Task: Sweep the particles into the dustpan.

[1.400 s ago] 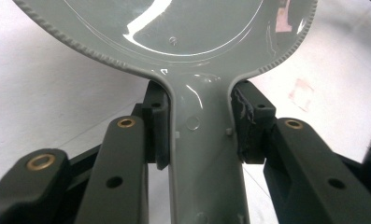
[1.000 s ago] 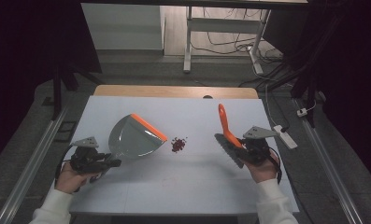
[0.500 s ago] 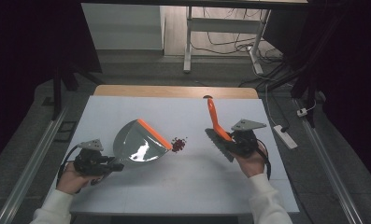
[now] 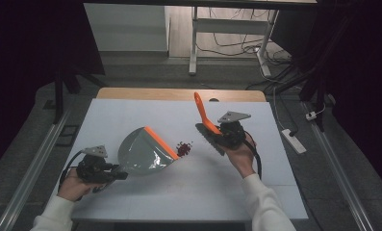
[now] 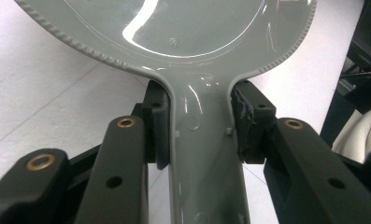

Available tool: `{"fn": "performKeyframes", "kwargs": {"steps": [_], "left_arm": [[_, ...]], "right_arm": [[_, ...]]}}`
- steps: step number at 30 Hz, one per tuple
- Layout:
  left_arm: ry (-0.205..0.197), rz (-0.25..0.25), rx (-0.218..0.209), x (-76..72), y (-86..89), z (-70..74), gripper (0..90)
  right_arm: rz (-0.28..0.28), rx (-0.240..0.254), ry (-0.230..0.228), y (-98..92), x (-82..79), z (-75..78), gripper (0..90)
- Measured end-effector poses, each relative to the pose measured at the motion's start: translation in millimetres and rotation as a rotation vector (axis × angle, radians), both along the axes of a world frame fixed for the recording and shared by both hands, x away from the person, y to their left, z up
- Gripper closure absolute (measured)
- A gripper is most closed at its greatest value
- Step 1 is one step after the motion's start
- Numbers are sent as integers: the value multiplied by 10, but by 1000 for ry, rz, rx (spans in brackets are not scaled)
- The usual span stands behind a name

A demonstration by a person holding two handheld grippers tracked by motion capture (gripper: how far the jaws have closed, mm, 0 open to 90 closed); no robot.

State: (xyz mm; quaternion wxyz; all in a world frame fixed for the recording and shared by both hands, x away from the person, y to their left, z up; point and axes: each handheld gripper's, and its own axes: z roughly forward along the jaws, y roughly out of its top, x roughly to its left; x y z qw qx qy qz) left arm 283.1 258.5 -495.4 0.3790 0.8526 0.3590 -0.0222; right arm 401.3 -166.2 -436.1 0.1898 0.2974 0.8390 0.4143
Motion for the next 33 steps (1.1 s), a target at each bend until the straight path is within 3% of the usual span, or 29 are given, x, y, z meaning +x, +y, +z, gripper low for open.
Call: {"fn": "performKeyframes", "kwargs": {"steps": [9, 16, 33], "left_arm": [[10, -25, 20, 0, -56, -29, 619], [30, -52, 47, 2, -99, -55, 619], [54, -98, 109, 45, -250, -114, 618]], "right_arm": [[6, -28, 25, 112, 64, -91, 701], [10, -91, 30, 225, 125, -195, 701], [8, -129, 32, 309, 227, -276, 701]]}}
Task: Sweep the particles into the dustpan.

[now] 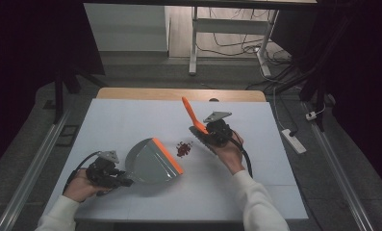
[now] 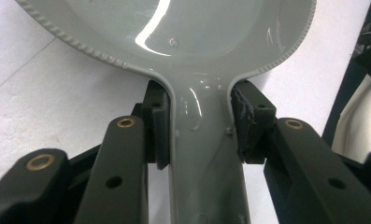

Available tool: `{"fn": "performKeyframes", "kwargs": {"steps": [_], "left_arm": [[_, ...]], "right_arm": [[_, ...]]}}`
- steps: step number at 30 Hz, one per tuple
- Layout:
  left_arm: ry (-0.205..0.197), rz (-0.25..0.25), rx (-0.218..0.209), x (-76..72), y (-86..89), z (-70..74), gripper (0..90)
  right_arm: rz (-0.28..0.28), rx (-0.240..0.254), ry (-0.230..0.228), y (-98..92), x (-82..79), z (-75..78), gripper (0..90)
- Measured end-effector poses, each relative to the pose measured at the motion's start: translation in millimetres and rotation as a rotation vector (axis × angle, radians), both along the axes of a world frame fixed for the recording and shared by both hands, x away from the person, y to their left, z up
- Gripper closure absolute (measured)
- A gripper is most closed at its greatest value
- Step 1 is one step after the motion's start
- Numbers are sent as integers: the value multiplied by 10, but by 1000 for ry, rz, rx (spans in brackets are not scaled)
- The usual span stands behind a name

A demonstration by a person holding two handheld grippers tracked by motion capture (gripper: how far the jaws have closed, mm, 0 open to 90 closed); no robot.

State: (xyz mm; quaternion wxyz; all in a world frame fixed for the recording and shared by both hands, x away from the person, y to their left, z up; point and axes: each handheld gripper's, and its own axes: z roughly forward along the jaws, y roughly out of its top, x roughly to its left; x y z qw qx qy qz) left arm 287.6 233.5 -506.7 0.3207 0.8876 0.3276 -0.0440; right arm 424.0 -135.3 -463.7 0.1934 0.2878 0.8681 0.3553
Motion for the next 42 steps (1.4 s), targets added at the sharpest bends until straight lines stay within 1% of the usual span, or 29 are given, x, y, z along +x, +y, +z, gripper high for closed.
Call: {"fn": "performKeyframes", "kwargs": {"steps": [4, 6, 8, 11, 15, 20, 23, 25, 28, 34, 40, 42], "left_arm": [[5, -10, 1, 52, -56, 23, 618], [8, -19, 13, 89, -92, 39, 618], [14, -27, 13, 121, -109, 55, 618], [17, -22, 19, 144, -123, 58, 618], [27, -18, 30, 142, -106, 37, 618], [37, -29, 30, 148, -133, 22, 618], [45, -37, 41, 158, -156, 0, 618], [50, -42, 46, 162, -168, -7, 618], [55, -43, 42, 167, -185, -9, 618], [63, -48, 36, 196, -209, -22, 618], [72, -52, 35, 215, -230, -31, 618], [74, -53, 37, 217, -236, -33, 618]], "right_arm": [[8, -11, -1, 39, 13, -10, 701], [10, -18, -5, 61, 12, -3, 701], [12, -13, -8, 76, 16, 14, 701], [15, -10, -12, 89, 22, 33, 701], [15, -15, -12, 111, 37, 12, 701], [17, -43, -5, 150, 55, -40, 701], [19, -63, -9, 173, 67, -68, 701], [18, -66, -2, 176, 78, -86, 701], [16, -71, 3, 185, 94, -120, 701], [11, -98, 0, 208, 123, -159, 701], [5, -103, 0, 227, 159, -177, 701], [7, -103, 7, 240, 170, -189, 702]]}}
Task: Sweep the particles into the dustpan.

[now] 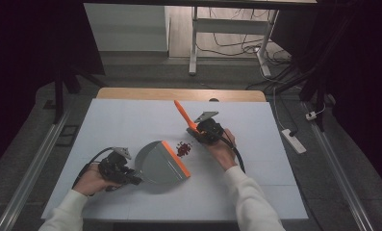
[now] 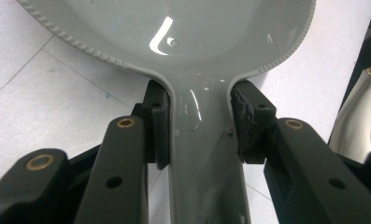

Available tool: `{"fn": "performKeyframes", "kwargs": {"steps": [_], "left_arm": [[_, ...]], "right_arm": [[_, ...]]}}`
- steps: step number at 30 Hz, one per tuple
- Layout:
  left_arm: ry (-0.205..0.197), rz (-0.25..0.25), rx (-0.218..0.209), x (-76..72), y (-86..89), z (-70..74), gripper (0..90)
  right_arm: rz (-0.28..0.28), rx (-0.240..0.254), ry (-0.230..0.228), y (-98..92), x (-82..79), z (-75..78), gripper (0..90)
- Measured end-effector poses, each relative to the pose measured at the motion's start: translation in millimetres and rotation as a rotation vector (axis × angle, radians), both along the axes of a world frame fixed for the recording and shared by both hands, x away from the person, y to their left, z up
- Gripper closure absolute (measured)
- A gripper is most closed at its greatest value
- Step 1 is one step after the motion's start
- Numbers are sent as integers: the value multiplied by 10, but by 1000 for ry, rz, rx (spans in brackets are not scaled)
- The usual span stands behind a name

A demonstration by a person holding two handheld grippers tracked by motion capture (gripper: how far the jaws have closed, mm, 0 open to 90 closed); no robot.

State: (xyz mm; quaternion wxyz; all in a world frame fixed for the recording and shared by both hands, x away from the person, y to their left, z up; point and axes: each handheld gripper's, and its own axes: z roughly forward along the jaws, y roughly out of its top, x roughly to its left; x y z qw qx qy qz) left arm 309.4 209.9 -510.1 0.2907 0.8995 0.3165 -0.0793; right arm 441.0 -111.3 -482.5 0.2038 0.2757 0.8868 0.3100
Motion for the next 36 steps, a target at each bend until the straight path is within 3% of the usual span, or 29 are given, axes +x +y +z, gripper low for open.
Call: {"fn": "performKeyframes", "kwargs": {"steps": [15, 24, 36], "left_arm": [[6, 1, -4, 15, -28, -13, 618], [11, -1, -1, 24, -38, -19, 619], [10, 2, 1, 20, -50, -23, 618]], "right_arm": [[13, 8, 25, 71, 7, -53, 703], [50, -21, 18, 163, -53, -65, 703], [97, 7, 54, 314, -172, -69, 703]]}}
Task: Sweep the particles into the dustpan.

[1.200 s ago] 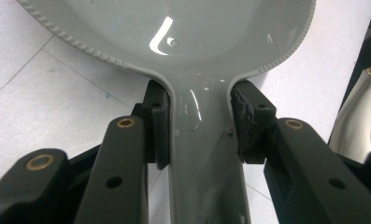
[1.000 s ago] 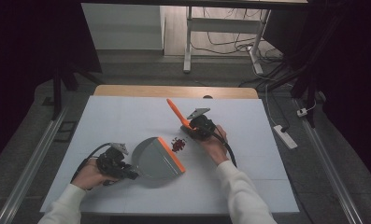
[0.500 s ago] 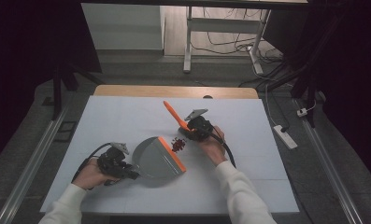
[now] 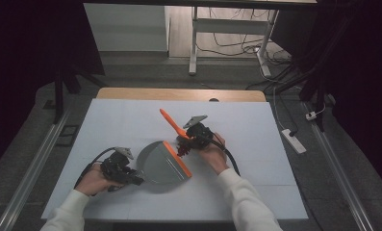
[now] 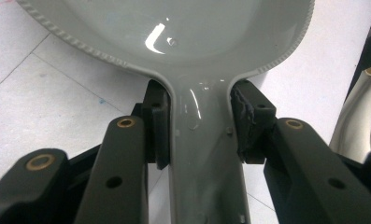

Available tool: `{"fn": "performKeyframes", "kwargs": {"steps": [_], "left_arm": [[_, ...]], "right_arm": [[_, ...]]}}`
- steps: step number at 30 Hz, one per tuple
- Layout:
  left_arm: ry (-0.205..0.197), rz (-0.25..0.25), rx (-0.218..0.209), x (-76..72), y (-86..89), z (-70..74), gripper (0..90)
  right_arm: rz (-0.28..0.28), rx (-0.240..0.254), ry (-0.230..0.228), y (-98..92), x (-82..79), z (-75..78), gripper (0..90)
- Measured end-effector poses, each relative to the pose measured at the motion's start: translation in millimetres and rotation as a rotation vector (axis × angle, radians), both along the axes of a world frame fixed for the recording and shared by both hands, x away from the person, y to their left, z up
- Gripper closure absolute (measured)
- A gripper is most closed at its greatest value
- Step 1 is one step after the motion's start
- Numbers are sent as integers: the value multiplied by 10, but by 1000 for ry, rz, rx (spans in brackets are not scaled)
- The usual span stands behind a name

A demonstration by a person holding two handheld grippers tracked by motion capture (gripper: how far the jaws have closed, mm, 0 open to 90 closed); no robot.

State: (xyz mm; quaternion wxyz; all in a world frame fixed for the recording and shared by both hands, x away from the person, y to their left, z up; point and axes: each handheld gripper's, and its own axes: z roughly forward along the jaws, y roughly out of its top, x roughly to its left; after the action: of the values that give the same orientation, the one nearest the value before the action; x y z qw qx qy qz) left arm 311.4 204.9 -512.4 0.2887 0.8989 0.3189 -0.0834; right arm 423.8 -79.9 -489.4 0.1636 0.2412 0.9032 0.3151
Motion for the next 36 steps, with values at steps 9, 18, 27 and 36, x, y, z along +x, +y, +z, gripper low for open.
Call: {"fn": "performKeyframes", "kwargs": {"steps": [9, 18, 27, 36], "left_arm": [[-2, -1, 2, -2, -7, -1, 618], [0, -3, 5, 1, -15, -5, 619], [-2, -2, 5, -1, -17, -10, 619], [-2, -3, 8, -1, -17, -15, 619]], "right_arm": [[27, 11, 14, 115, -85, -7, 703], [42, 29, 33, 228, -182, -12, 702], [114, 102, 92, 341, -305, 52, 702], [43, 179, 11, 75, -225, 281, 702]]}}
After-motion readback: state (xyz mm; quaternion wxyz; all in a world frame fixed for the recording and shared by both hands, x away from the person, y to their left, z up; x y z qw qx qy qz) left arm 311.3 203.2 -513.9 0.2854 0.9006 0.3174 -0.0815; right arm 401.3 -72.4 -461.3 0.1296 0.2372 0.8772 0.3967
